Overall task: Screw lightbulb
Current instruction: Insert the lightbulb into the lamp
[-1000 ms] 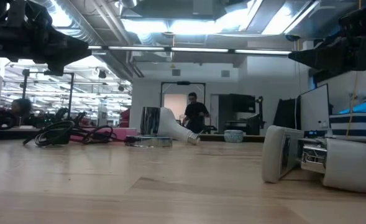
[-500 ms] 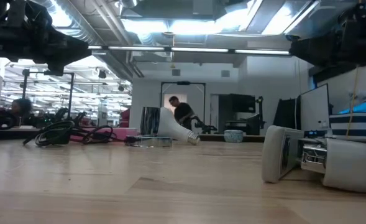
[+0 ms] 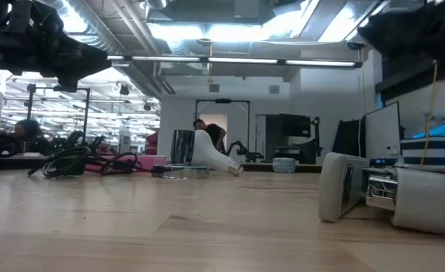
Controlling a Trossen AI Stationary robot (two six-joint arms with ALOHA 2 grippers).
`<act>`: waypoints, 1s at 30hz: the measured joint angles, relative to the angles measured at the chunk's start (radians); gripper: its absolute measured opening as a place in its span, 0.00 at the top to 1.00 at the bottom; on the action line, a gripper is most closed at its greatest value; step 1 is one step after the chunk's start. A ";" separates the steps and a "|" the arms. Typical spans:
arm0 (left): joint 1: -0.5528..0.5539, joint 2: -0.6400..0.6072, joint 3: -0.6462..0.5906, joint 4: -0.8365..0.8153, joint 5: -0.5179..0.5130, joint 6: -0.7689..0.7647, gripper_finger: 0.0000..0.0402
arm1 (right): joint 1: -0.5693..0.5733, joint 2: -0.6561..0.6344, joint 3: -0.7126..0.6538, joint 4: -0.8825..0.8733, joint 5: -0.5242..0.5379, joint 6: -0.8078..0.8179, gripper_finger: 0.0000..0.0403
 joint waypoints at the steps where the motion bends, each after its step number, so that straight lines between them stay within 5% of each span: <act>1: 0.000 0.000 0.000 0.000 0.000 0.000 0.69 | 0.000 0.002 0.011 0.002 -0.017 0.000 0.37; 8: 0.000 0.000 0.000 0.000 0.000 0.000 0.69 | 0.000 0.002 0.029 -0.001 -0.031 -0.001 0.37; 23: 0.000 0.000 0.000 0.000 0.000 0.000 0.69 | -0.001 0.009 0.032 -0.035 0.201 -0.042 0.37; 30: 0.000 0.000 0.000 0.000 0.000 0.000 0.69 | -0.001 0.154 0.033 0.022 0.314 -0.056 0.37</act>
